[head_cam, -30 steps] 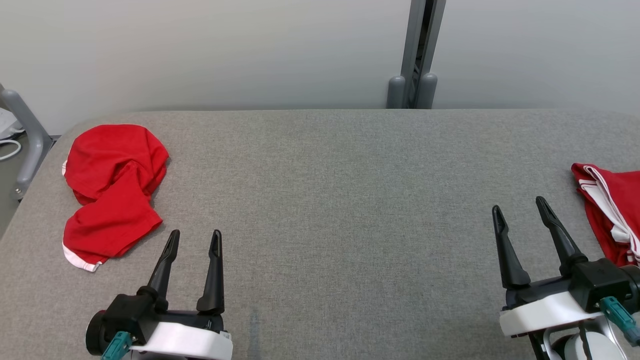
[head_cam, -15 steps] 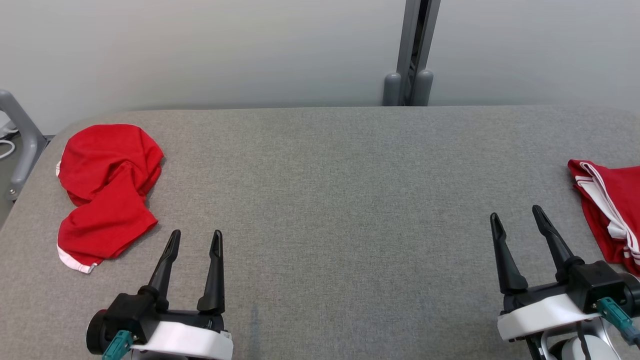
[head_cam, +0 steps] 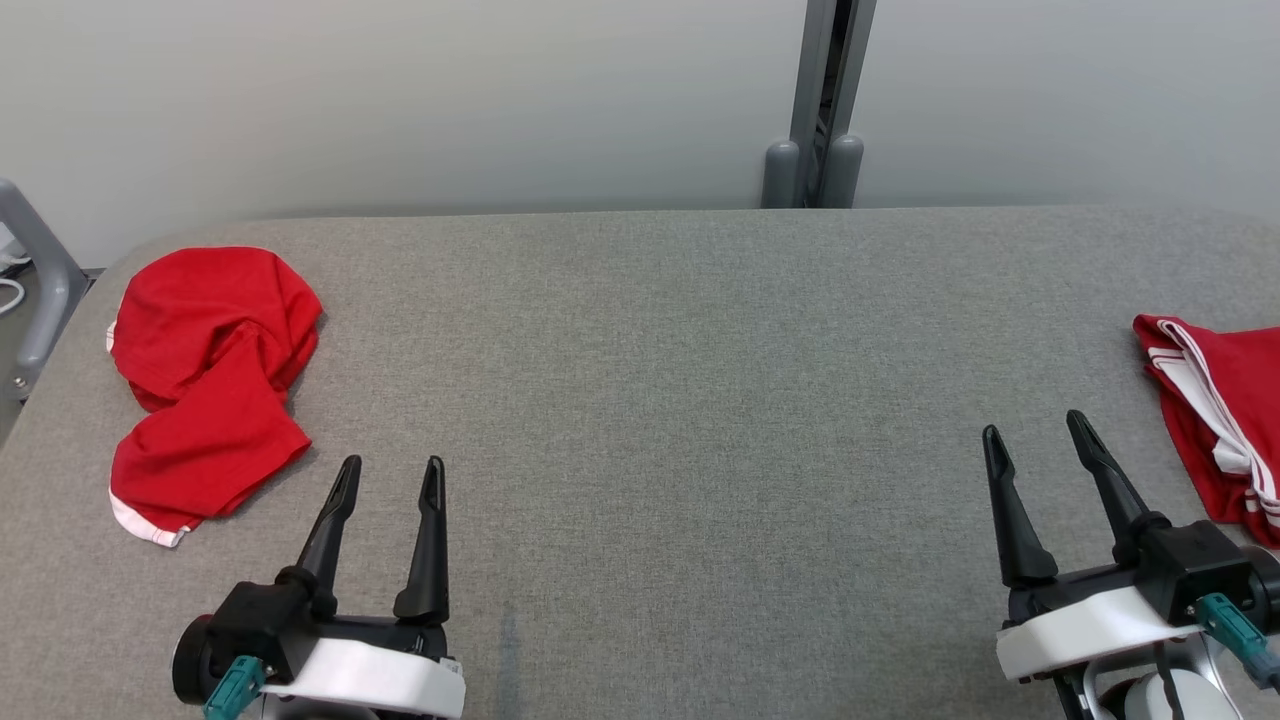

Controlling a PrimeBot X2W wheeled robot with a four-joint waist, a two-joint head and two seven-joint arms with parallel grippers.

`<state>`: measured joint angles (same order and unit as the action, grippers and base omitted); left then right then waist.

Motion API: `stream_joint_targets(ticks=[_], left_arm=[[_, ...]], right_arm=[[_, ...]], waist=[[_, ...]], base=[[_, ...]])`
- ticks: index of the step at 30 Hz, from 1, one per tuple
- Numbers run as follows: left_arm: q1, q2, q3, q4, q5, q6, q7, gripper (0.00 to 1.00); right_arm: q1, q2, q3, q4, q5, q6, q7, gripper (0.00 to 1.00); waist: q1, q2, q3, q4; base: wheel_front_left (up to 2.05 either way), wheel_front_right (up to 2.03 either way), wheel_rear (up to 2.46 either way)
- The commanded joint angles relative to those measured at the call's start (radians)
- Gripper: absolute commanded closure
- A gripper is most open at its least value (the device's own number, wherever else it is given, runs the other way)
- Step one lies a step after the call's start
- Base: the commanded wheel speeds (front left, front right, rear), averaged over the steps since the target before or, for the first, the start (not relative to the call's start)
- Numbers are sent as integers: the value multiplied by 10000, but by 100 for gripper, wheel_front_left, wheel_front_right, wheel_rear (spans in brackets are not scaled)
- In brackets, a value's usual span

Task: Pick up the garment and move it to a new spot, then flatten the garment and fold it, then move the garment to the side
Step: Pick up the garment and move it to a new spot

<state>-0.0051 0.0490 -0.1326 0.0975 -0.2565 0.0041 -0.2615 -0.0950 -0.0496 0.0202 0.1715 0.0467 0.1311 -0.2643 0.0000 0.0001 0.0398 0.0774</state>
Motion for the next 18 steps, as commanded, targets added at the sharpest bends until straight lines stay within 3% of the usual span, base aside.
stream_joint_targets(ticks=[1,18], left_arm=[[-155,35,29,14,6,-24,-39,0],[-146,36,-25,51,-58,57,-40,0]], right_arm=[[-90,-29,-4,16,68,-8,-7,0],[-41,-29,-46,34,-23,-8,-7,0]], waist=[[0,-1,-9,0],[0,-1,-33,40]], base=[[0,0,0],[0,0,0]])
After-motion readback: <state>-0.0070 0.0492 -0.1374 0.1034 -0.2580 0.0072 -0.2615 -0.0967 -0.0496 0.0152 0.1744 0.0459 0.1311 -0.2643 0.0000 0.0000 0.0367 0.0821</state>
